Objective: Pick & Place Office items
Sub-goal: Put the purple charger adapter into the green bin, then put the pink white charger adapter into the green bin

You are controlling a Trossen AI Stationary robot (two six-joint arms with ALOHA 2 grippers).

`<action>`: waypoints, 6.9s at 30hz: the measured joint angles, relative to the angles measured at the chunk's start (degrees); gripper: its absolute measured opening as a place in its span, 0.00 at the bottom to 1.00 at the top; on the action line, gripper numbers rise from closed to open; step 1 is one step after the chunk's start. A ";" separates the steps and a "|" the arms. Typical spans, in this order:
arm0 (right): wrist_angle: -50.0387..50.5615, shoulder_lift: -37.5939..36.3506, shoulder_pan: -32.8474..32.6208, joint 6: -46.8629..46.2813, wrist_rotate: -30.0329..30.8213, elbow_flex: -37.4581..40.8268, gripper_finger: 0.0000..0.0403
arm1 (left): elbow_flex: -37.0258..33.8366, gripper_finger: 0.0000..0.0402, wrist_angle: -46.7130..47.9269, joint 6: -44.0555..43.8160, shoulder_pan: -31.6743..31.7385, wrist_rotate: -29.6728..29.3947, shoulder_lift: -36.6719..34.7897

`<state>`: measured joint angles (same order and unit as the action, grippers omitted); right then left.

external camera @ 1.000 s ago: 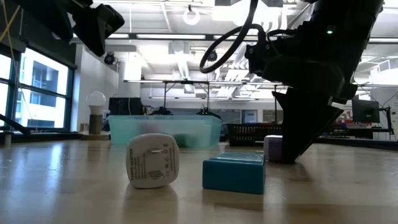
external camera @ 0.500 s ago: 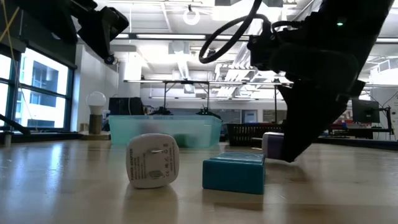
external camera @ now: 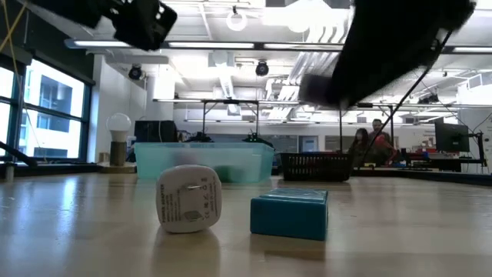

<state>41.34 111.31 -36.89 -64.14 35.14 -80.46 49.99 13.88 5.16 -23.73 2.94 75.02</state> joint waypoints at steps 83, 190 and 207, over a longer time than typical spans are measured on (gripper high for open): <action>-34.73 -0.84 5.18 42.79 15.69 -3.72 0.29 | -18.77 0.78 -68.45 0.47 2.85 -3.06 5.88; 0.47 -4.15 -6.36 -1.60 21.42 -1.82 0.77 | -2.70 0.61 -12.07 -4.56 54.54 3.76 16.36; 0.81 -4.14 -6.36 -1.51 21.29 -1.82 0.77 | -2.68 0.64 -1.70 -5.13 48.26 11.90 -5.16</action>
<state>42.15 107.18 -43.24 -65.65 56.43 -82.28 47.31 12.18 0.03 24.53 14.84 69.86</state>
